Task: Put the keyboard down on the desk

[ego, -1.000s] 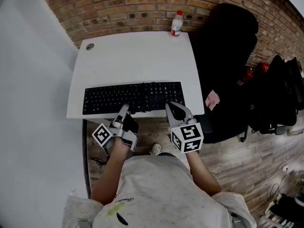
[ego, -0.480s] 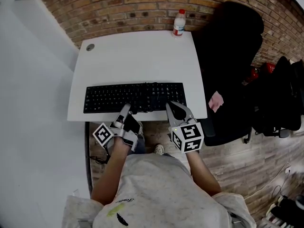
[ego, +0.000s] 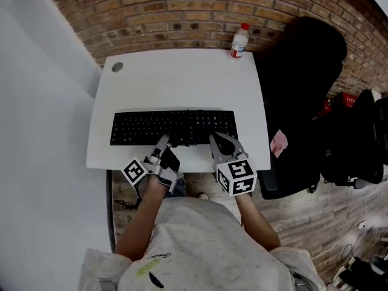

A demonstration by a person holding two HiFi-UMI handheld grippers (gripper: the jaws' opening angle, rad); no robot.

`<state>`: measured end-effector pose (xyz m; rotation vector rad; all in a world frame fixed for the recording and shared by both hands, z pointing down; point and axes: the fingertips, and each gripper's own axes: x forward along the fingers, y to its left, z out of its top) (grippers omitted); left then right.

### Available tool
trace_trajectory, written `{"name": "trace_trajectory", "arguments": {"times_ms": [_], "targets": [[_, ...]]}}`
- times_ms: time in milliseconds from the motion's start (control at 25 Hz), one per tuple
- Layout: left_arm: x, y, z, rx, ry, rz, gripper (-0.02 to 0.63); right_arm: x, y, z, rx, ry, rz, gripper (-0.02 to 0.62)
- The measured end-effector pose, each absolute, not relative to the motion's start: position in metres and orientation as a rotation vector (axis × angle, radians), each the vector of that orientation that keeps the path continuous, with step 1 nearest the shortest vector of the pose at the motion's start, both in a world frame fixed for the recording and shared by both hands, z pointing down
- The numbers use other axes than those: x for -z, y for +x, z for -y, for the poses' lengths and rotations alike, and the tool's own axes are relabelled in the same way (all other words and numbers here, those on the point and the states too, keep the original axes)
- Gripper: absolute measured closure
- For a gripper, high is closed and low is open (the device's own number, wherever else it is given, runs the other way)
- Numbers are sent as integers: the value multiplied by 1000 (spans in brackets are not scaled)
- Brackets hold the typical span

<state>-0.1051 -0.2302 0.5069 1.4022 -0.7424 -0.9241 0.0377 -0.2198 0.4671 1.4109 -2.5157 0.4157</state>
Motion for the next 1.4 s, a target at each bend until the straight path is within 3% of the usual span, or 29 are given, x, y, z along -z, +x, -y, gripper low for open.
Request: {"name": "trace_trajectory", "arguments": {"times_ms": [760,1400], "targets": [[-543,-135,335,839,1307,756,534,-488,3,323,-495,1413,2426,584],[-559,-139,345,827,1252,819,526,-501,-2,333,-530,1364,2415,584]]}}
